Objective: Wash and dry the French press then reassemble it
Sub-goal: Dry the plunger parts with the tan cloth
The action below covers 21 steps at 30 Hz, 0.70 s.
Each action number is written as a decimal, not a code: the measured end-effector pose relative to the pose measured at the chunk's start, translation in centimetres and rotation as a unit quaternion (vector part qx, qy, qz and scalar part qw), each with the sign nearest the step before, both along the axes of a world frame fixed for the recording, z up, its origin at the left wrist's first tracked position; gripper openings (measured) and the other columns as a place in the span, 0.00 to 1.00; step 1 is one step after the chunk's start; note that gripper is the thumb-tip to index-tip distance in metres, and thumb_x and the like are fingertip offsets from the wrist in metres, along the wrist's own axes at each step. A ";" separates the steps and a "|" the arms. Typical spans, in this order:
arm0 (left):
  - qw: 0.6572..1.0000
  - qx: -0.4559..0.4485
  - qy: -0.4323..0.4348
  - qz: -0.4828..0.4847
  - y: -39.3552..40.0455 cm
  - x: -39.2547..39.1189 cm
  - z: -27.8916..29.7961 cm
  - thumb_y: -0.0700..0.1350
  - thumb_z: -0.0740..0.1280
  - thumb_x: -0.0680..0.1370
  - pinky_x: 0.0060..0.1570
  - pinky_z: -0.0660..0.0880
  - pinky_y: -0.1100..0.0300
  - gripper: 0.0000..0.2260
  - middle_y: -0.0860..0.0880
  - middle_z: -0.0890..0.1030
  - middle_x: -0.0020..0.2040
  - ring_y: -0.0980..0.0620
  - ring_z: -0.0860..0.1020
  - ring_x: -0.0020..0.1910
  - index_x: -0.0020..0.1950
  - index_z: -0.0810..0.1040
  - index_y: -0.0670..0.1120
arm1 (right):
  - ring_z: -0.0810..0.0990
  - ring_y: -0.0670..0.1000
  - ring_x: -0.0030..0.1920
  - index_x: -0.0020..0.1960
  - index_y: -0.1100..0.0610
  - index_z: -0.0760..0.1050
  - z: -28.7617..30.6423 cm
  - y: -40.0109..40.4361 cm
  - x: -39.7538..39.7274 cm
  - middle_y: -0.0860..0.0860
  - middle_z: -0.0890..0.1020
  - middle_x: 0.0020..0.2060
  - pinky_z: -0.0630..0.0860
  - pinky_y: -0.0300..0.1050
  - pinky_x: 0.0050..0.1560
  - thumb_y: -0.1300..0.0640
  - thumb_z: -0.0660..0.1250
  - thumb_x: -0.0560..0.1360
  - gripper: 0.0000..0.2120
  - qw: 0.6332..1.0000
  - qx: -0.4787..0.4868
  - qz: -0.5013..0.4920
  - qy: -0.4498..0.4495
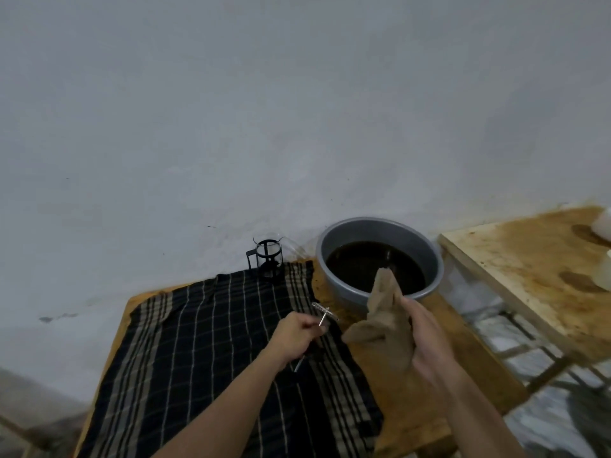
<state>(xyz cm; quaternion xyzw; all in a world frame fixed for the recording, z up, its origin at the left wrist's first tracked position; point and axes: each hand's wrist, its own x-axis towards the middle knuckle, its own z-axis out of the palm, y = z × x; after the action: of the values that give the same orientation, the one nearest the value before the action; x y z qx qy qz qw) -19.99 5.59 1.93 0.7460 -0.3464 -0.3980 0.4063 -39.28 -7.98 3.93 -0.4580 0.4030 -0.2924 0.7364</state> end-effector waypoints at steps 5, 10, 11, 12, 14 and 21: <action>0.996 -0.028 -0.076 -0.047 -1.2 -1.7 1.2 0.43 0.64 0.80 0.57 0.77 0.53 0.07 0.46 0.84 0.50 0.48 0.81 0.52 0.46 0.82 0.47 | 0.78 0.40 0.50 0.50 0.46 0.76 2.7 3.7 3.2 0.44 0.79 0.49 0.73 0.33 0.45 0.50 0.64 0.79 0.03 0.932 -0.315 0.105 0.145; 0.980 -0.038 -0.176 -0.086 -1.4 -2.5 1.6 0.37 0.61 0.79 0.53 0.78 0.55 0.08 0.42 0.83 0.49 0.47 0.81 0.49 0.48 0.80 0.38 | 0.76 0.33 0.49 0.56 0.47 0.77 0.5 4.5 5.2 0.39 0.80 0.48 0.70 0.23 0.42 0.49 0.63 0.79 0.08 0.896 -0.378 0.107 0.206; 0.977 -0.043 -0.188 -0.090 -1.3 -2.7 1.5 0.36 0.61 0.79 0.52 0.78 0.57 0.08 0.42 0.83 0.49 0.46 0.81 0.49 0.48 0.80 0.38 | 0.77 0.35 0.45 0.51 0.50 0.79 0.4 4.2 5.3 0.40 0.81 0.43 0.71 0.24 0.39 0.49 0.62 0.79 0.09 0.903 -0.363 0.065 0.218; 0.975 -0.053 -0.195 -0.090 -1.3 -2.9 1.2 0.36 0.61 0.78 0.52 0.78 0.57 0.08 0.42 0.83 0.49 0.46 0.81 0.50 0.49 0.80 0.38 | 0.78 0.39 0.42 0.47 0.54 0.81 0.3 3.8 5.4 0.43 0.82 0.40 0.71 0.27 0.37 0.50 0.62 0.80 0.12 0.911 -0.345 0.025 0.224; 0.973 -0.068 -0.201 -0.093 -1.3 -3.3 1.2 0.37 0.62 0.78 0.54 0.77 0.60 0.09 0.44 0.83 0.51 0.48 0.81 0.52 0.52 0.81 0.40 | 0.80 0.49 0.41 0.43 0.57 0.82 0.3 2.9 5.5 0.51 0.83 0.38 0.74 0.36 0.39 0.51 0.62 0.79 0.15 0.927 -0.296 -0.009 0.229; 0.984 -0.088 -0.126 -0.093 -0.1 -1.4 1.2 0.45 0.65 0.80 0.45 0.74 0.72 0.09 0.57 0.83 0.45 0.63 0.80 0.41 0.56 0.83 0.52 | 0.77 0.52 0.44 0.48 0.57 0.76 4.5 1.0 4.2 0.54 0.78 0.42 0.71 0.45 0.41 0.44 0.59 0.80 0.17 0.979 -0.113 -0.144 0.086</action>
<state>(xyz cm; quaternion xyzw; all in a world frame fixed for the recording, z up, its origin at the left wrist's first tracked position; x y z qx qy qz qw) -21.40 5.44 3.16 0.7164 -0.4961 -0.3044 0.3846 -35.08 -7.01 8.38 -0.4987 0.4912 -0.3986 0.5926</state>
